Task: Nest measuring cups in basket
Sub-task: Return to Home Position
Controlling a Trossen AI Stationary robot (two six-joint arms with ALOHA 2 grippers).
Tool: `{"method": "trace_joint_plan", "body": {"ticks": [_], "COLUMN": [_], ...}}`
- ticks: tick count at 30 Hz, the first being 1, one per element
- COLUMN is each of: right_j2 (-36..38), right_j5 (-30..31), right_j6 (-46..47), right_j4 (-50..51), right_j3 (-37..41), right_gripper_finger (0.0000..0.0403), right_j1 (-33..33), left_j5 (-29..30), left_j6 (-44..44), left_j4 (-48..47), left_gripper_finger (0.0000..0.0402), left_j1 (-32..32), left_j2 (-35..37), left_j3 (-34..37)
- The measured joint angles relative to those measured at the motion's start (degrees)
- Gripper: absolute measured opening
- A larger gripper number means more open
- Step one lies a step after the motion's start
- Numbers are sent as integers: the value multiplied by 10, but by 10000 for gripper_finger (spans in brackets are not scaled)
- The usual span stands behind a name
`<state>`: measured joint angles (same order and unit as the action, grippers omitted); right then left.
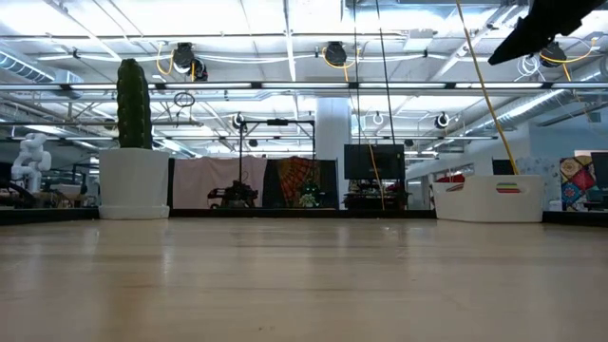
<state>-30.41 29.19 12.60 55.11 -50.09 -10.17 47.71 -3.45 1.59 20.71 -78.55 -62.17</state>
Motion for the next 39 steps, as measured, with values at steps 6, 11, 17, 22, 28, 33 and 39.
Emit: {"method": "trace_joint_plan", "body": {"ticks": [6, 11, 17, 22, 28, 33, 39], "right_j2": [-5, -39, -134, -142, -62, -3, 67], "right_j5": [63, 179, 244, 53, -186, -170, -168], "right_j6": [52, 17, -34, -110, -114, -128, -121], "right_j4": [-17, -45, -59, -143, -280, -274, -269], "right_j3": [34, 53, 54, 54, 54, 60, 105], "right_gripper_finger": [199, 199, 199, 196, 173, 154, 121], "right_j1": [-76, -129, -142, -113, -56, -43, -21], "left_j5": [-83, -103, -109, -162, -197, -198, -198], "left_j6": [22, 40, 54, 55, 56, 57, 75], "left_j4": [120, 156, 151, 155, 159, 148, 149], "left_gripper_finger": [282, 282, 282, 282, 282, 282, 282], "left_j1": [-57, -73, -80, -98, -110, -113, -136], "left_j2": [101, 131, 130, 130, 130, 130, 130], "left_j3": [142, 199, 220, 222, 222, 222, 222]}}
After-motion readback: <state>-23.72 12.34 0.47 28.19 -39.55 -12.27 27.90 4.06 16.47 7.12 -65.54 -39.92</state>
